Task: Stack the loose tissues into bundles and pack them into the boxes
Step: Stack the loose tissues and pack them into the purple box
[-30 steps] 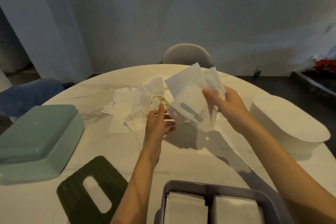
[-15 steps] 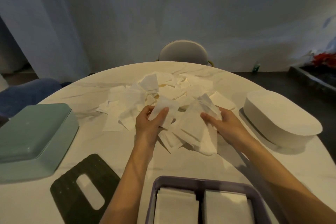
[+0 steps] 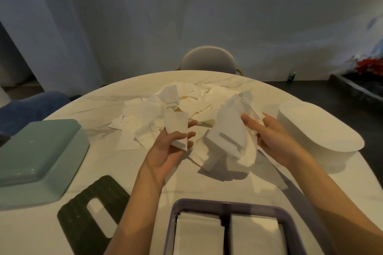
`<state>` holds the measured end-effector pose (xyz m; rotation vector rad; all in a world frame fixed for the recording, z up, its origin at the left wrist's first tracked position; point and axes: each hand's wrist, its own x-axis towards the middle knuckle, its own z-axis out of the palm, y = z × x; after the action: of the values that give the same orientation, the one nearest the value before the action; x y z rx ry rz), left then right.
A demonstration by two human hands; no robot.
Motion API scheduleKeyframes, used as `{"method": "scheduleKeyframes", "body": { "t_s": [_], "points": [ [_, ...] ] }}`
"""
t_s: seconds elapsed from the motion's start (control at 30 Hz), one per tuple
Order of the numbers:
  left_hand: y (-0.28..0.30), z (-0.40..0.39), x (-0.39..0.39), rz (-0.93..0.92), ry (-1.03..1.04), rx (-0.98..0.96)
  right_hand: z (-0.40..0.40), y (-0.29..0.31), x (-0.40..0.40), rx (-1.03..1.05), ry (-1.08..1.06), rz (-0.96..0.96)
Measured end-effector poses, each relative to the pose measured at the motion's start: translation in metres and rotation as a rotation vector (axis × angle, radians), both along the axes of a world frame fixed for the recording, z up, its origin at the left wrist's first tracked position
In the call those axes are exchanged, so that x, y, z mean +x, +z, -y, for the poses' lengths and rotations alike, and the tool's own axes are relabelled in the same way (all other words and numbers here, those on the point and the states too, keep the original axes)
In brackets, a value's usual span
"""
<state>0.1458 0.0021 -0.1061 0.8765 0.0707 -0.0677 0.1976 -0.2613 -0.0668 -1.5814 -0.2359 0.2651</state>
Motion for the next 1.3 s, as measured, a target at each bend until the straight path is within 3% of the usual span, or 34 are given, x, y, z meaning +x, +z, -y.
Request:
{"method": "scheduleKeyframes", "body": {
  "t_s": [0.17,0.27,0.4,0.57,0.73,0.93,1.07,1.3],
  "points": [
    [0.009,0.009,0.003,-0.156,-0.037,-0.218,0.001,0.003,-0.003,0.040,0.049,-0.005],
    [0.012,0.021,0.003,-0.187,-0.035,-0.110,-0.002,0.006,-0.007,0.020,0.102,-0.006],
    [0.009,0.040,0.002,-0.213,-0.105,-0.028,-0.014,0.009,-0.015,-0.149,0.050,0.093],
    [-0.002,0.064,-0.003,-0.151,-0.312,-0.187,-0.023,0.004,-0.017,-0.420,-0.041,0.222],
    [-0.007,0.073,-0.010,-0.145,-0.253,0.076,-0.022,0.002,-0.018,-0.382,-0.012,0.244],
    [-0.007,0.070,-0.011,-0.116,-0.328,0.150,-0.015,0.007,-0.013,-0.379,0.014,0.100],
    [-0.010,0.066,-0.013,-0.059,-0.420,0.381,-0.012,0.006,-0.010,-0.435,0.038,0.186],
    [-0.012,0.069,-0.014,-0.073,-0.444,0.427,-0.004,0.007,-0.008,-0.289,-0.024,0.145]
  ]
}}
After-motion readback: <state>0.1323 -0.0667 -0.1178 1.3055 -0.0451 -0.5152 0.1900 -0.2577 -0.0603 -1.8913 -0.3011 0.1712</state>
